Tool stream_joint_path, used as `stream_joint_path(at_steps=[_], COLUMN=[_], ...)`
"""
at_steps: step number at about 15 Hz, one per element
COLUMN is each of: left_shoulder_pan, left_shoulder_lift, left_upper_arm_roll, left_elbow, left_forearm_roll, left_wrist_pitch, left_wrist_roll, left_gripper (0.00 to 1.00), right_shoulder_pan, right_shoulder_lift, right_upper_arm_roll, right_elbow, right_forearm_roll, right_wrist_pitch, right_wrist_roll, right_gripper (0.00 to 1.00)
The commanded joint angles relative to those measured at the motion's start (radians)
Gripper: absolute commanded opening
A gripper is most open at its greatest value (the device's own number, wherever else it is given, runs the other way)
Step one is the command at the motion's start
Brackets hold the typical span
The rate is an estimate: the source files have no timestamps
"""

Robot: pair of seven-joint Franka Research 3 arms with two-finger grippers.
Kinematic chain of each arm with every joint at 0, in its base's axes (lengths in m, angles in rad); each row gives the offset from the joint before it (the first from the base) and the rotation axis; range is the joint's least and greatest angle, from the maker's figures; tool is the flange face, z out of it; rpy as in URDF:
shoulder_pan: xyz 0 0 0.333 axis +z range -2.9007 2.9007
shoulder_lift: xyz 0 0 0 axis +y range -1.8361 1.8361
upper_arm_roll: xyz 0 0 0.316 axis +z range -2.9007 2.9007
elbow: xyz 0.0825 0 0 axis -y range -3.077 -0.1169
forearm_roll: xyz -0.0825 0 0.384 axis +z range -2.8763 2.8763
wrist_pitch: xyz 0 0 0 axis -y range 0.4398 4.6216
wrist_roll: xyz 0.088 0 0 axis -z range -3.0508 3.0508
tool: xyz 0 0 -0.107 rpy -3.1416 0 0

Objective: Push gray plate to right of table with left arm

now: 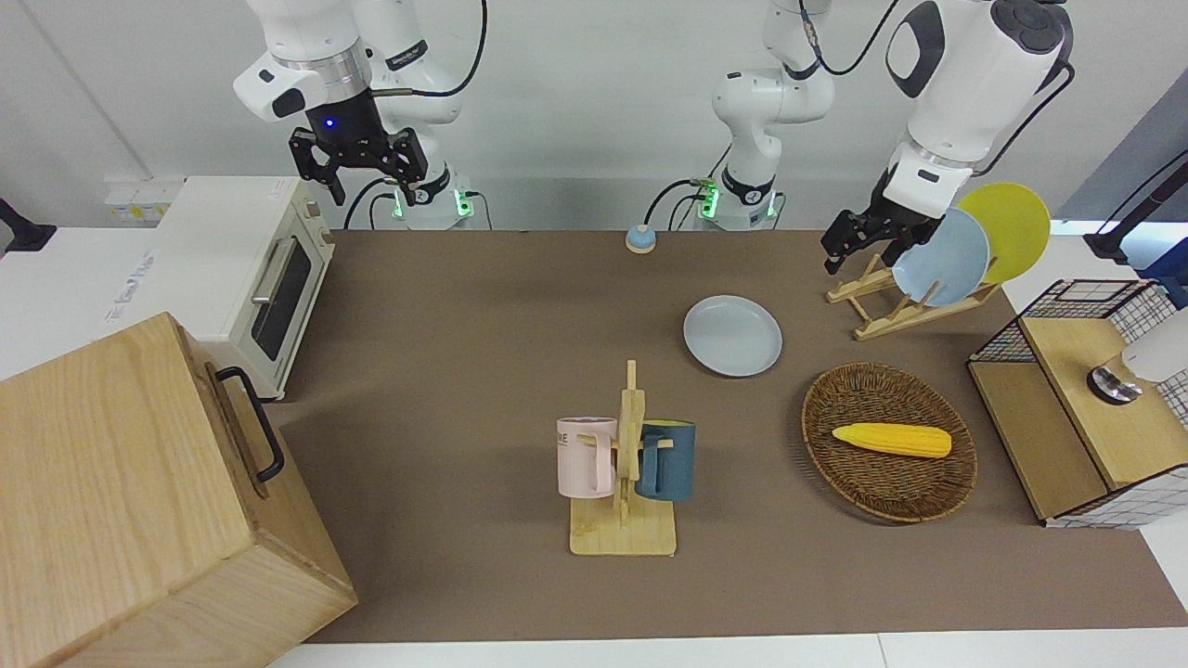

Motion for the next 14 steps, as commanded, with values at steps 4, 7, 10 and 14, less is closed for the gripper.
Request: stream_joint_path(at_steps=[4,7,10,14], left_shoulder_pan=[-0.025,-0.025,-0.025,-0.027], left_shoulder_lift=[-0.006,-0.006,-0.006,-0.007], left_upper_arm_roll=[0.034,0.034,0.034,0.031], left_elbow=[0.014,0.014,0.013,0.006], left_forearm_roll=[0.018,0.018,0.018,0.018], left_wrist_pitch=[-0.045,-0.043,-0.034,-0.034], left_wrist_roll=[-0.012,-0.010,-0.004,-0.010], left_gripper=[0.99,0.99,0.99,1.00], right_shoulder_pan=[-0.024,-0.024,-0.024,-0.026], right_shoulder_lift=[-0.027,-0.027,-0.027,-0.027], right_upper_arm_roll=[0.015,0.015,0.015,0.015], right_elbow=[-0.027,-0.027,-0.027,-0.027], right_forearm_roll=[0.021,0.021,0.021,0.021], right_wrist_pitch=[0.000,0.000,0.000,0.000], right_wrist_roll=[0.010,0.012,0.010,0.012], right_gripper=[0.996,0.996,0.996,0.996])
